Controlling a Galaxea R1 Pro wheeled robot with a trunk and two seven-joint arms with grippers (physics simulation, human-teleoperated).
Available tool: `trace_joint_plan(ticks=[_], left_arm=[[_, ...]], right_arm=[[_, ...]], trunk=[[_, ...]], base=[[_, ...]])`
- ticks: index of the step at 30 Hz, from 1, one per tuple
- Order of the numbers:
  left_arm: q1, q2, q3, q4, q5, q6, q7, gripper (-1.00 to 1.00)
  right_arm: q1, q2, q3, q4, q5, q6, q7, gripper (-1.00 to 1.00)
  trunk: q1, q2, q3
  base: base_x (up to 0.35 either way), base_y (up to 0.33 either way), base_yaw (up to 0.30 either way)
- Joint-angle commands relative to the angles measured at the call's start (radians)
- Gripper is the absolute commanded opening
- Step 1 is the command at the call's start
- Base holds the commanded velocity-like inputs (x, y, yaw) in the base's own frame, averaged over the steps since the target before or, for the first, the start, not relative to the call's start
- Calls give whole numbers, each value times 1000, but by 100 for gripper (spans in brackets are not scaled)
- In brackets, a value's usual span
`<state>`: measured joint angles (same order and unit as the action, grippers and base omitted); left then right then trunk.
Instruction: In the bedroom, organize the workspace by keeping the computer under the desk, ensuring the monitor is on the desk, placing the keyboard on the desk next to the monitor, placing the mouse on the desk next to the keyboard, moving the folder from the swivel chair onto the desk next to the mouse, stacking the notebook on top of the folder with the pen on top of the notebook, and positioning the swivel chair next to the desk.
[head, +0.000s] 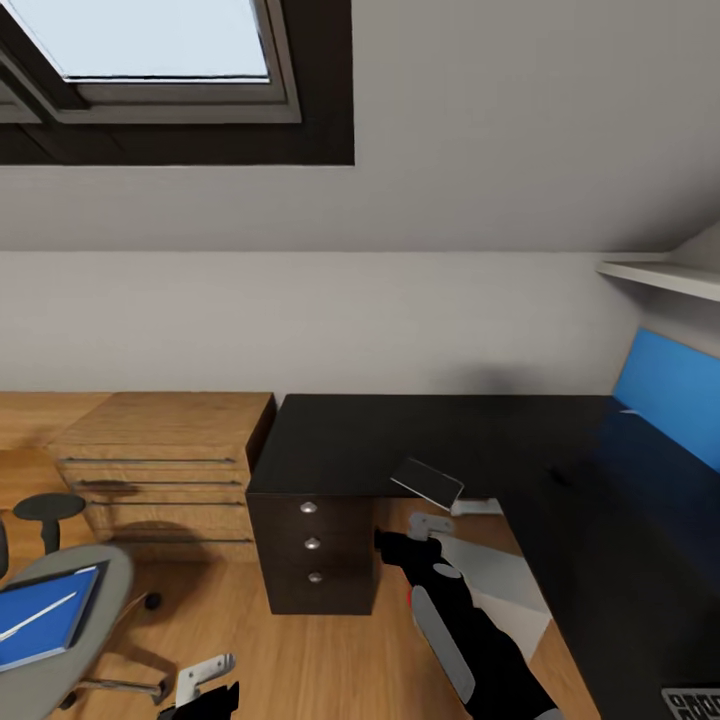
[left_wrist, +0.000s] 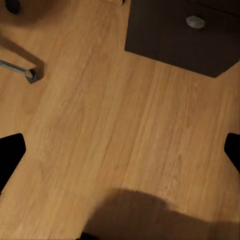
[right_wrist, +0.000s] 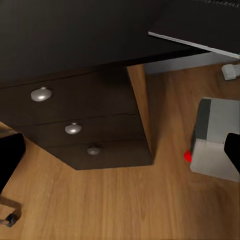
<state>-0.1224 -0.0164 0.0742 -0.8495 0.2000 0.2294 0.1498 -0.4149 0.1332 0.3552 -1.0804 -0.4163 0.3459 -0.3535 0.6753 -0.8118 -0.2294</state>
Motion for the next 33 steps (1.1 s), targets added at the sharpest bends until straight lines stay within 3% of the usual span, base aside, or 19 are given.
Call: trace_joint_plan(ticks=[1,11,21,27,33], left_arm=[[0,-1,1,-2,10,1,4,100],[0,-2,-3,-3,10,-13,4,100],[0,-3,-5,-5,10,-12,8,100],[0,-3,-6,-13,11,-14,7,100],[37,-5,-16,-101,11,-101,4,100]], right_arm=[[-1,-2,2,-2,-9,2,-9,100],[-1,-6,3,-22,-10,3,-6,100],[-1,-6,3,-29,-9,5,-7,100],[-1,-6,2,-33,-7,4,-8,100],[-1,-8,3,-46,-7,4,-9,100]], trunk=[[1,-1,-1],[1,-1,-1],[1,-1,-1],[1,-1,-1],[1,-1,-1]], base=[[331,135,0],[320,131,0],[40,11,0],[234,0,0],[318,0,0]])
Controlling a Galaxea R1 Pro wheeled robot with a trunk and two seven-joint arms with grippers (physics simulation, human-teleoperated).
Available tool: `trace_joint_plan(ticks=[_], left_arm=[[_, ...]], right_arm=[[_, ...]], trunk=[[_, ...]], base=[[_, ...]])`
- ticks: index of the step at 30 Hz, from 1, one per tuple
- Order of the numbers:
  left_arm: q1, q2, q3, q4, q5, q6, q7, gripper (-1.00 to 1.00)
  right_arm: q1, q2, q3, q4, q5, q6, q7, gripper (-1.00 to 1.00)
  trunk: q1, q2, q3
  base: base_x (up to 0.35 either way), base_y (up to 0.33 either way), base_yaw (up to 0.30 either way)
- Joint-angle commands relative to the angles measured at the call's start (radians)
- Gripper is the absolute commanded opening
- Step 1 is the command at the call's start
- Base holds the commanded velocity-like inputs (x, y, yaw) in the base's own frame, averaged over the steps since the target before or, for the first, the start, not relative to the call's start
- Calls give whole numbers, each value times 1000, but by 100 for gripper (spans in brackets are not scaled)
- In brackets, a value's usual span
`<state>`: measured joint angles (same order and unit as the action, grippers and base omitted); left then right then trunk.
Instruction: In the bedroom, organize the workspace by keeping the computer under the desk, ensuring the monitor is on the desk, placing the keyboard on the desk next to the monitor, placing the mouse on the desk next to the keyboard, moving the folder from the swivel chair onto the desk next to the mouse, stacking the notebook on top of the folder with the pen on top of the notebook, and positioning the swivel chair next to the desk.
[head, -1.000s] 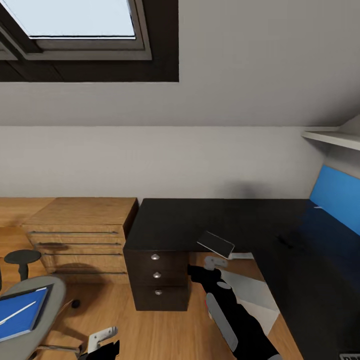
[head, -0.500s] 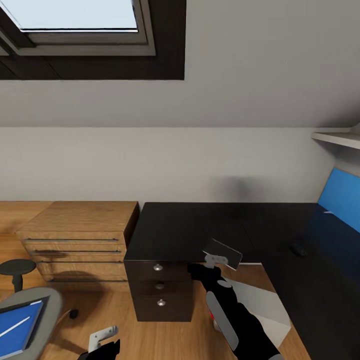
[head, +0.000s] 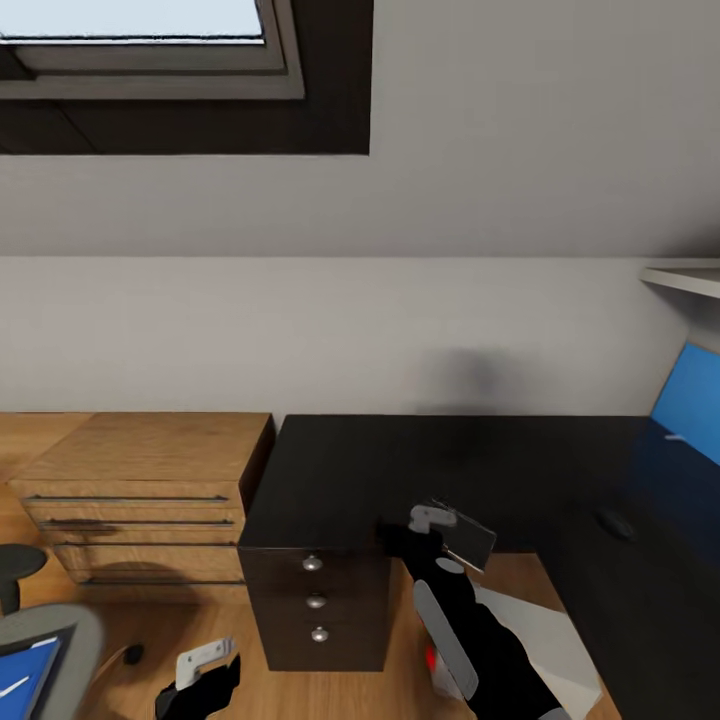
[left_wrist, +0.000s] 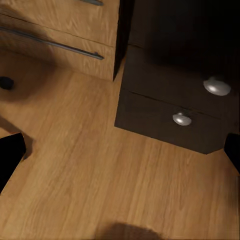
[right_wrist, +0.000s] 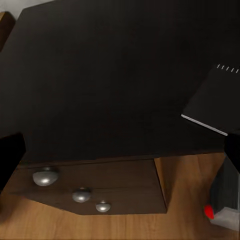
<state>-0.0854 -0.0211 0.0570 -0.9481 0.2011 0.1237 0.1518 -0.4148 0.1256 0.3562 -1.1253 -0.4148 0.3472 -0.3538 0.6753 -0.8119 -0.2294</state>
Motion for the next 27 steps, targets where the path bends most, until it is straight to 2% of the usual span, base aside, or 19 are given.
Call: trace_joint_plan(ticks=[1,3,6,8,10,11,14,15,18,19,21,23,24,26,27], left_arm=[[20,0,-14,-39,9,-5,2,100],[54,0,-53,-116,8,-13,3,100],[85,1,-77,-205,8,-2,3,100],[109,1,-86,-286,8,38,3,100],[131,1,-92,-398,9,137,3,100],[142,0,-94,-493,10,246,3,100],[147,-1,-98,-575,11,309,3,100],[149,-4,-128,-639,12,343,5,100],[149,-28,-148,-658,14,353,6,100],[150,-77,-156,-666,14,363,8,100],[151,-105,-158,-669,14,382,9,100],[149,-124,-160,-670,14,437,11,100],[148,-126,-160,-670,15,456,12,100],[135,-134,-160,-669,17,533,15,100],[65,-145,-161,-668,23,575,16,100]], right_arm=[[-1,-2,2,-9,-9,3,-9,100],[0,-9,3,-30,-9,5,-9,100],[2,-17,3,-58,-8,6,-10,100],[3,-25,3,-78,-7,8,-10,100],[4,-38,3,-97,-8,8,-10,100],[5,-49,3,-108,-8,9,-10,100],[5,-55,3,-112,-8,10,-10,100],[6,-63,3,-115,-8,10,-11,100],[6,-75,2,-116,-8,9,-10,100],[6,-92,2,-121,-9,8,-9,100],[6,-106,2,-130,-10,7,-9,100],[6,-123,0,-140,-11,7,-9,100],[6,-125,0,-143,-10,7,-10,100],[5,-132,-5,-149,-8,10,-29,100],[-14,-141,-36,-114,-5,20,-108,100]], trunk=[[1,-1,-1],[1,-1,-1],[1,-1,-1],[1,-1,-1],[1,-1,-1],[1,-1,-1],[1,-1,-1],[1,-1,-1],[1,-1,-1],[1,-1,-1],[1,-1,-1],[1,-1,-1],[1,-1,-1],[1,-1,-1],[1,-1,-1]], base=[[325,0,0],[323,0,0],[297,0,0],[178,0,0],[83,0,0],[27,0,0],[15,0,0],[4,0,0],[2,0,0],[0,0,0],[0,0,0],[0,0,0],[0,0,0],[0,0,0],[0,0,0]])
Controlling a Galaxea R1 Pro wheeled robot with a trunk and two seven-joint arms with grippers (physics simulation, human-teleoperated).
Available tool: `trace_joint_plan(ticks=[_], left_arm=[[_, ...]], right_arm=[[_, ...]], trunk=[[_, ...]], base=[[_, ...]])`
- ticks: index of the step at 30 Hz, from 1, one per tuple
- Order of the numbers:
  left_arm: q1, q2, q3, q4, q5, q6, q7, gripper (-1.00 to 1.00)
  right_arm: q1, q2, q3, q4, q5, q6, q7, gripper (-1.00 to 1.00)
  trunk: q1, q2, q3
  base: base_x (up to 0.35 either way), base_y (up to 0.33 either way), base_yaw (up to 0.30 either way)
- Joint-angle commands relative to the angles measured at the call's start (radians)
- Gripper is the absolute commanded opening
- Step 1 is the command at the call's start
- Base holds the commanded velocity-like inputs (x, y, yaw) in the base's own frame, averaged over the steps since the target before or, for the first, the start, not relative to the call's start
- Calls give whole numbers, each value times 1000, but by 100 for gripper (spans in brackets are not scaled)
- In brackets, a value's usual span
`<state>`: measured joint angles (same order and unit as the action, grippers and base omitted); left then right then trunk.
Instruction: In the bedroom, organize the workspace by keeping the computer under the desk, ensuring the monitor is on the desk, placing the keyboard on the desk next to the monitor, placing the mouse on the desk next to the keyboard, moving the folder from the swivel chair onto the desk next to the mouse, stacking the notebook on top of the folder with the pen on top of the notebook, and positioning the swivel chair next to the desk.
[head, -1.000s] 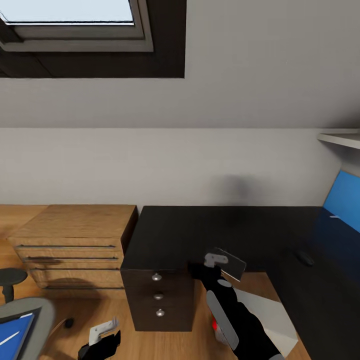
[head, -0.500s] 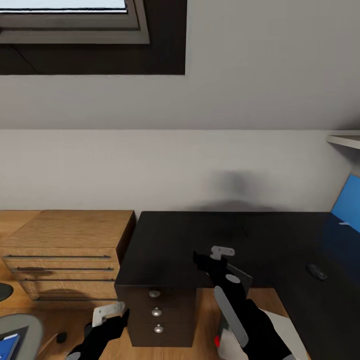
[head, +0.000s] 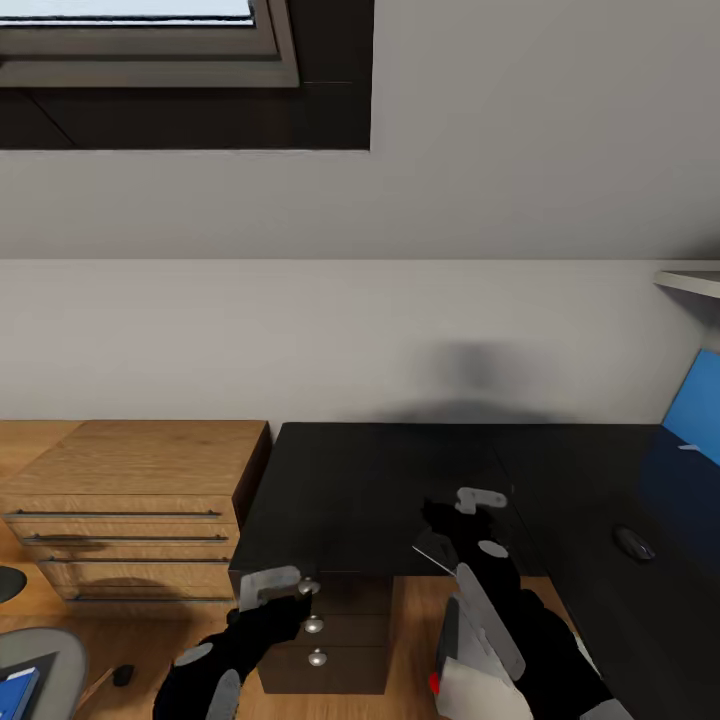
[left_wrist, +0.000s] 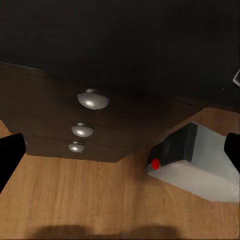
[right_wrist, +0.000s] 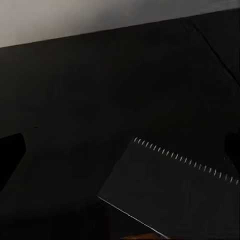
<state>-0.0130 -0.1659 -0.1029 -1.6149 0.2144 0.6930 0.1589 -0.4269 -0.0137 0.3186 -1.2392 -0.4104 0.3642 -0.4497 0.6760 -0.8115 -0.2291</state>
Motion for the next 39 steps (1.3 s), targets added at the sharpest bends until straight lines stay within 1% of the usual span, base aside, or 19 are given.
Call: trace_joint_plan(ticks=[1,2,4,5,6,7,8,9,10,12,14,17,19,22,23,24,28,33,39], left_arm=[[-46,-8,-1,-1,9,18,11,100],[-85,-9,-1,2,9,28,17,100],[-213,-9,0,101,13,56,51,100],[-244,-9,1,141,17,59,57,100],[-301,-9,2,228,31,63,66,100],[-347,-9,3,305,59,60,71,100],[-378,-9,4,359,97,47,74,100],[-398,-9,4,393,134,25,77,100],[-411,-9,1,408,161,-6,79,100],[-426,-9,-12,363,188,-83,79,100],[-432,-9,-36,330,201,-132,76,100],[-435,-3,-53,349,207,-155,75,100],[-430,8,-58,368,207,-166,74,100],[-405,55,-60,370,209,-172,73,100],[-403,62,-60,366,209,-172,73,100],[-399,74,-61,355,210,-173,74,100],[-394,85,-63,345,212,-173,76,100],[-394,85,-96,345,213,-173,77,100],[-394,86,-102,354,213,-171,78,100]], right_arm=[[-26,-6,-7,12,-9,20,-31,100],[-60,-13,-14,23,-10,46,-43,100],[-149,-39,-27,87,-11,106,-53,100],[-168,-43,-29,112,-11,114,-54,100],[-204,-51,-33,176,-12,122,-52,100],[-236,-55,-35,260,-11,110,-44,100],[-266,-58,-36,361,-11,67,-29,100],[-293,-59,-37,463,-10,3,-9,100],[-316,-59,-37,558,-11,-66,13,100],[-344,-60,-38,687,-19,-152,59,100],[-356,-59,-38,741,-24,-186,87,100],[-362,-61,-44,763,-29,-200,99,100],[-363,-61,-50,762,-39,-198,102,100],[-362,-61,-54,727,-102,-141,103,100],[-362,-61,-54,719,-114,-131,103,100],[-361,-61,-54,694,-138,-111,103,100],[-358,-63,-54,646,-162,-89,103,100],[-355,-66,-55,643,-166,-93,107,100],[-350,-69,-54,639,-163,-94,105,100]], trunk=[[0,-1,-2],[0,-1,-2],[0,-1,-2],[0,-1,-2],[0,-1,-2],[0,-1,-2],[0,-1,-2],[0,-1,-2],[0,-1,-2],[0,-1,-2],[0,-1,-2],[0,-1,-2],[0,-1,-2],[0,-1,-2],[0,-1,-2],[0,-1,-2],[0,-1,-2],[0,-1,-2],[0,-1,-2]], base=[[0,0,0],[0,0,0],[0,0,0],[0,0,0],[0,0,0],[0,0,0],[0,0,0],[0,0,0],[0,0,0],[0,0,0],[0,0,0],[0,0,0],[0,0,0],[0,0,0],[0,0,0],[0,0,0],[0,0,0],[0,0,0],[100,-133,0]])
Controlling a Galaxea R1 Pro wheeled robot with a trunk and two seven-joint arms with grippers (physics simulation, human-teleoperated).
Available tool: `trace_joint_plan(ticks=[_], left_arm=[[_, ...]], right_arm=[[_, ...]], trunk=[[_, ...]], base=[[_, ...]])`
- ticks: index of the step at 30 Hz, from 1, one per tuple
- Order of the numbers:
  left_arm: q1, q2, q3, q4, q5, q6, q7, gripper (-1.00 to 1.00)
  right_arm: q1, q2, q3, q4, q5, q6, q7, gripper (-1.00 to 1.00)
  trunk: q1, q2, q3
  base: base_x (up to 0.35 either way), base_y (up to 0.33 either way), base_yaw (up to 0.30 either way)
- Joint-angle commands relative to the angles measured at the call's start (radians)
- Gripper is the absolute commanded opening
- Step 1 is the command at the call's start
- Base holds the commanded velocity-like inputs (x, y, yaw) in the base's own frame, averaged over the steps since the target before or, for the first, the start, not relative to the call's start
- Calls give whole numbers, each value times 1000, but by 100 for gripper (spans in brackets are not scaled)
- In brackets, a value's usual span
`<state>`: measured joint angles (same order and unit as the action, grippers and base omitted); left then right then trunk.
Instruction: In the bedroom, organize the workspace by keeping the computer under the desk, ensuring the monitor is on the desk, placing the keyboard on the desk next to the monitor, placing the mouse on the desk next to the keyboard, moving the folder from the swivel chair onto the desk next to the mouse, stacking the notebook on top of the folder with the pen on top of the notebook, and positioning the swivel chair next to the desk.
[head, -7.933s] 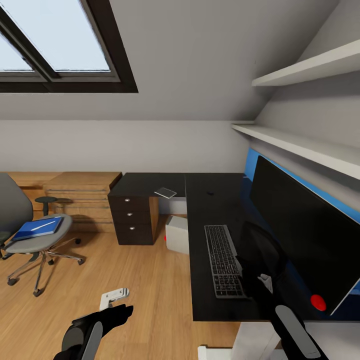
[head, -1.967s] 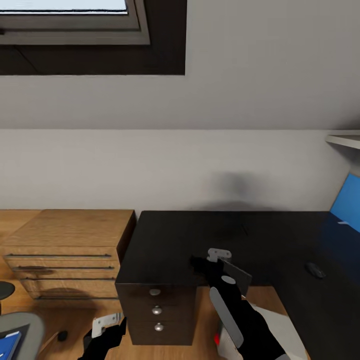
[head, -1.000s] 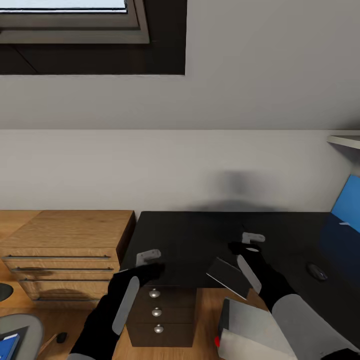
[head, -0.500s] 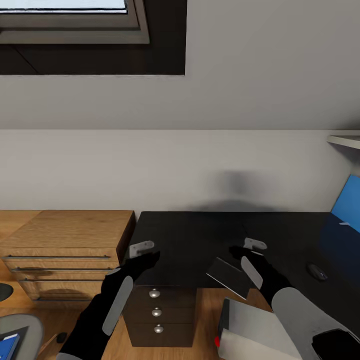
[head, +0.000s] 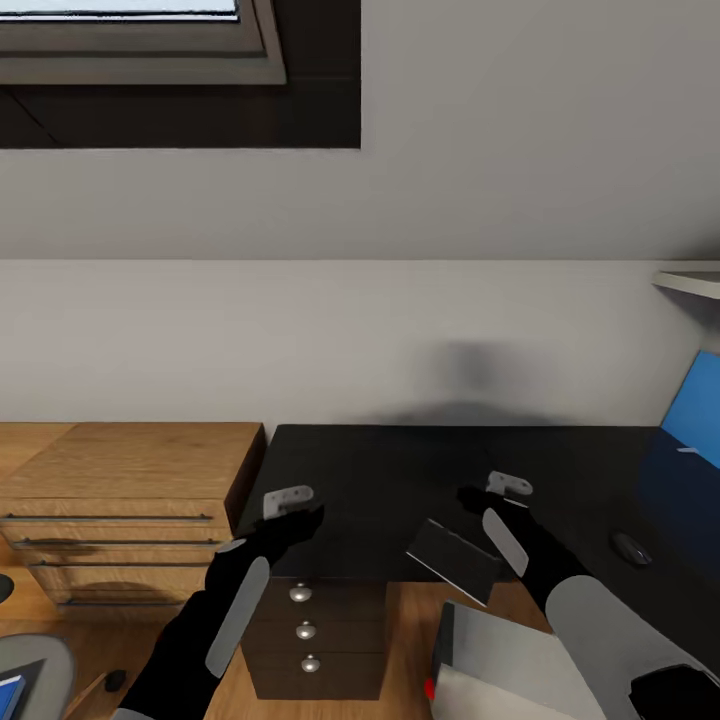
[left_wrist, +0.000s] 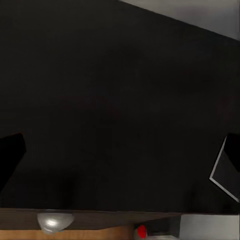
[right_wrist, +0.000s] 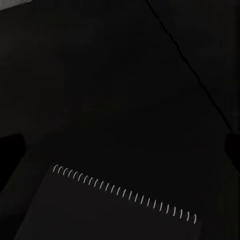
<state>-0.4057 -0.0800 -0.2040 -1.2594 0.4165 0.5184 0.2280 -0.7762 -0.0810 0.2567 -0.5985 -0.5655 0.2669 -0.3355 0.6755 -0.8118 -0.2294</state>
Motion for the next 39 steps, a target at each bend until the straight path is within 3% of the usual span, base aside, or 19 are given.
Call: trace_joint_plan(ticks=[1,14,23,33,36,37,39], left_arm=[[-1,0,-2,3,10,4,10,100],[-1,1,-2,12,13,8,10,100],[-1,2,1,11,12,8,10,100],[-1,3,2,8,13,8,10,100],[-1,3,2,4,12,8,10,100],[-1,4,2,-10,12,9,10,100],[-1,4,2,-18,12,9,10,100]], right_arm=[[0,-2,8,-3,-7,3,-10,100],[-1,-10,6,-3,-8,2,-13,100],[0,-65,7,0,-10,0,-7,100],[0,-103,8,3,-8,0,-1,100],[0,-139,10,9,-5,-12,9,100],[-1,-182,8,78,-4,-58,50,100],[-3,-193,7,156,-3,-95,76,100]], trunk=[[1,-1,-2],[1,-1,-2],[1,-1,-2],[1,-1,-2],[1,-1,-2],[1,-1,-2],[1,-1,-2]], base=[[235,-234,-97],[83,-40,-75],[117,0,-174],[4,0,-141],[0,0,-9],[0,0,-2],[0,0,0]])
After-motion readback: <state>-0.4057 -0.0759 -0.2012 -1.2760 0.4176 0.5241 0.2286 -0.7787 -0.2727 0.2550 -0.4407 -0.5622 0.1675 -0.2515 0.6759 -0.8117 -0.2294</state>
